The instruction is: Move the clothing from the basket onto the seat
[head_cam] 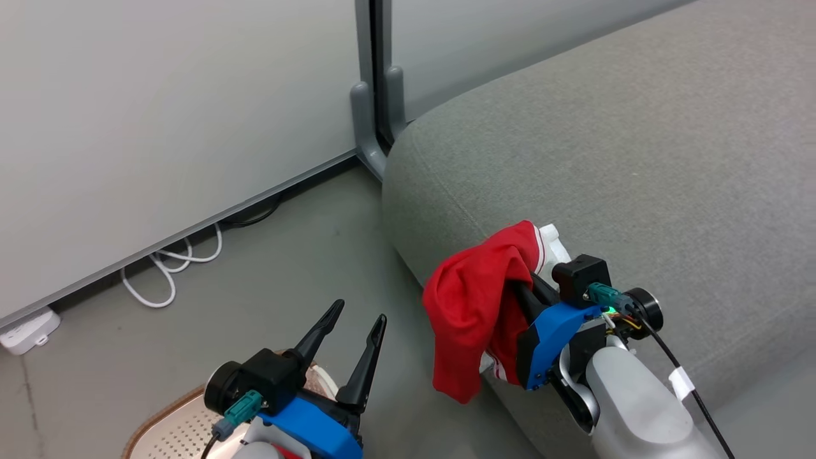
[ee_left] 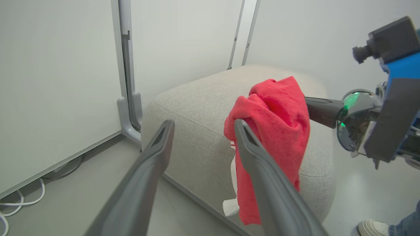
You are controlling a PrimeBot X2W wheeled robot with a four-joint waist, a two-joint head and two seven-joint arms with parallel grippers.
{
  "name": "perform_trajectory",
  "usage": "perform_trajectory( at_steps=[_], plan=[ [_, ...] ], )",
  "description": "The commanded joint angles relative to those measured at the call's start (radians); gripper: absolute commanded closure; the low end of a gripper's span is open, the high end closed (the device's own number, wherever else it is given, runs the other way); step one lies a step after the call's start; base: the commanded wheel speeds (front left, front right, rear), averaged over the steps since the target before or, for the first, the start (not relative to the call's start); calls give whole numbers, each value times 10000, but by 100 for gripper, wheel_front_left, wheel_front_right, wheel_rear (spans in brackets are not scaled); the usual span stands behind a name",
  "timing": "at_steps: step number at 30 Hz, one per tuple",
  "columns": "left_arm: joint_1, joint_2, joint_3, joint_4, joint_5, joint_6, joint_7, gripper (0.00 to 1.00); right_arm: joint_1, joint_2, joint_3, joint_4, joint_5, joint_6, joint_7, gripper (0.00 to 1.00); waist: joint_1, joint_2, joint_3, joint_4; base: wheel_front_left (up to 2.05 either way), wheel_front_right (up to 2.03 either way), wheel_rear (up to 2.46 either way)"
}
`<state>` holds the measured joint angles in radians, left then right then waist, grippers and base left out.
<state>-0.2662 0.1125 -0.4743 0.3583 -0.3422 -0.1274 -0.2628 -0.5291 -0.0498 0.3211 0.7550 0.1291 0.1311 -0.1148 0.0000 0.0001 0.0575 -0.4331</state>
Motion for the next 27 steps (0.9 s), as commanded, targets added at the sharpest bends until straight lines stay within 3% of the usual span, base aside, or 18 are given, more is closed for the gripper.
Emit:
perform_trajectory(
  at_steps=[1, 12, 22, 27],
  plan=[
    [-105, 56, -10, 20, -20, -35, -31, 0, -84, -11, 11, -17, 23, -7, -58, 100, 0, -1, 74, -386, 0, 0, 0],
    [-249, 105, -154, 93, -61, -36, -31, 0, 43, -9, -10, 89, 114, -7, -155, 100, 0, -1, 160, -803, 0, 0, 0],
    [-255, 168, -323, 118, -129, -36, -32, 0, -21, -9, -248, 160, 353, -7, -240, 100, 0, -1, 246, -507, 0, 0, 0],
    [-452, 251, -362, 47, -47, -36, -31, 0, -778, -9, -1083, 395, 50, -7, -87, 100, 0, -1, 661, -231, 0, 0, 0]
  ],
)
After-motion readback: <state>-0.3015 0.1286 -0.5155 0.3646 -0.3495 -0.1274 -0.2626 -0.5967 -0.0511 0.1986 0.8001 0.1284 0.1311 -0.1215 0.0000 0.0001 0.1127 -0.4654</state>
